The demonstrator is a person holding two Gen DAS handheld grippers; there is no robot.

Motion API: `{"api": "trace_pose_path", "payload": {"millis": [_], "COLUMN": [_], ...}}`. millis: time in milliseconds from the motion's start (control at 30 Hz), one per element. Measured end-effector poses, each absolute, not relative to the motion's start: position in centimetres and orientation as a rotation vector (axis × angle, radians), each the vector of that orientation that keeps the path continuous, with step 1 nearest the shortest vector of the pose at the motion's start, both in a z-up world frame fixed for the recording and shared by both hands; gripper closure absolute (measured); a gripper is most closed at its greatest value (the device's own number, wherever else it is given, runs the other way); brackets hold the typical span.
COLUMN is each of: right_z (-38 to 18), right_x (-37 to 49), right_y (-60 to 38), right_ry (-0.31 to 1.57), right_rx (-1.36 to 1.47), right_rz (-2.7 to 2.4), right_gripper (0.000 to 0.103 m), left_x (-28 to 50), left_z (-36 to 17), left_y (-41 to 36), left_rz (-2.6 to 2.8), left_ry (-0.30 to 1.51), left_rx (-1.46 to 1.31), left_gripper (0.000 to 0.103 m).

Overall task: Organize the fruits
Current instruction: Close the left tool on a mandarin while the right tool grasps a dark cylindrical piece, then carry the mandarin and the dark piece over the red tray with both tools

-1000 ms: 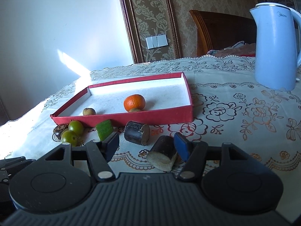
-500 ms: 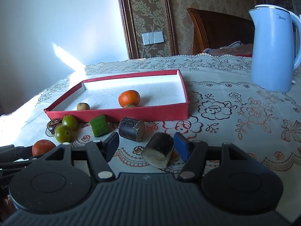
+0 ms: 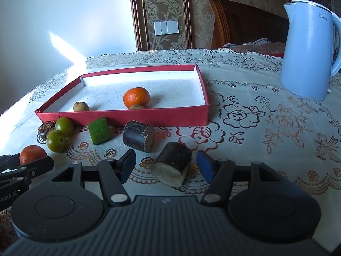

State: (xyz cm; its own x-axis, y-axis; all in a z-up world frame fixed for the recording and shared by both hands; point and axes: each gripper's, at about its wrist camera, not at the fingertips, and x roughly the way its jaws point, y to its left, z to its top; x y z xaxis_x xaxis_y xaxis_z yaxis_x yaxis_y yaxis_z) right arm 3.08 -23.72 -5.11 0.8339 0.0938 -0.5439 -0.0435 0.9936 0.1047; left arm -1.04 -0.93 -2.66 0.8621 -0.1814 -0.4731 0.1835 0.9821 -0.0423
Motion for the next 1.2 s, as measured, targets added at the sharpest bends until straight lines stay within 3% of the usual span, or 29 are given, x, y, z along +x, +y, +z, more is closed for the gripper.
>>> {"api": "trace_pose_path", "payload": {"millis": [200,300,1200], "right_z": [-5.3,-5.4,-4.4], "right_x": [3.3,3.2,-0.2], "right_y": [-23.7,-23.6,-20.5], "right_ry": [0.597,0.595,0.504], "right_rx": [0.090,0.083,0.075], "right_rz": [0.054,0.037,0.151], "right_gripper": [0.053,0.064,0.065], "left_x": [-0.3,-0.1,-0.5], "left_z": [-2.8,-2.7,-2.2], "left_y": [-1.3,-1.7,-2.9], "left_rz": [-0.152,-0.133,-0.039], "left_ry": [0.529,0.535,0.523], "left_rx": [0.001,0.004,0.042], "left_gripper": [0.062,0.062,0.062]}}
